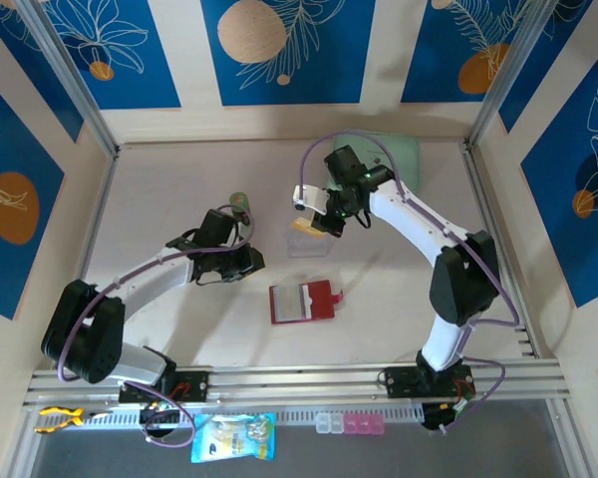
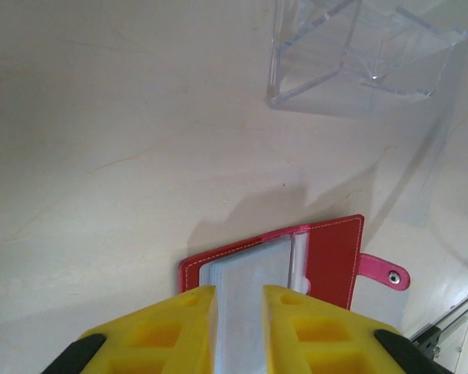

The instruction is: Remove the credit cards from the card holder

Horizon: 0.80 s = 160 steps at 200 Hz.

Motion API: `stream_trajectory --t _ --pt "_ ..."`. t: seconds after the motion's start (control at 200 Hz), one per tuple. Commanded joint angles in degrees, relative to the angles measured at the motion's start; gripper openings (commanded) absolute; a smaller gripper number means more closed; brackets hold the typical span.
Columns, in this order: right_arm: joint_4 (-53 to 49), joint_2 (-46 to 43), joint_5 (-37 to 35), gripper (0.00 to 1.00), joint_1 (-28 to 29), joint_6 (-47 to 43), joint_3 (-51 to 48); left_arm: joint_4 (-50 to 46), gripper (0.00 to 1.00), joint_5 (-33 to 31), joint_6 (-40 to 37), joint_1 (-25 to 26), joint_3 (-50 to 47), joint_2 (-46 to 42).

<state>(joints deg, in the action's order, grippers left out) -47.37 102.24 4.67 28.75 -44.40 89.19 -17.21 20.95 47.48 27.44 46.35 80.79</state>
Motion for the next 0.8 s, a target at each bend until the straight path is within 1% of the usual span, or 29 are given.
stream_trajectory --t 0.0,0.24,0.42,0.635,0.795 --pt "-6.2 4.0 2.3 0.0 -0.8 -4.6 4.8 0.9 0.22 1.4 1.3 -0.8 -0.4 -1.0" --pt "-11.7 10.4 4.0 0.0 -1.9 -7.0 10.5 1.8 0.21 2.9 1.6 -1.4 0.7 2.2" --pt "-12.5 13.8 2.9 0.0 -1.8 -8.6 12.3 1.7 0.21 4.1 1.6 -1.8 2.5 4.2" --pt "-17.1 19.2 2.0 0.0 -1.6 -10.2 17.2 1.3 0.21 4.9 1.4 -1.9 3.6 5.7" --pt "-19.3 21.1 4.5 0.0 -1.1 -10.4 18.7 1.4 0.21 5.1 1.4 -2.1 3.7 6.0"
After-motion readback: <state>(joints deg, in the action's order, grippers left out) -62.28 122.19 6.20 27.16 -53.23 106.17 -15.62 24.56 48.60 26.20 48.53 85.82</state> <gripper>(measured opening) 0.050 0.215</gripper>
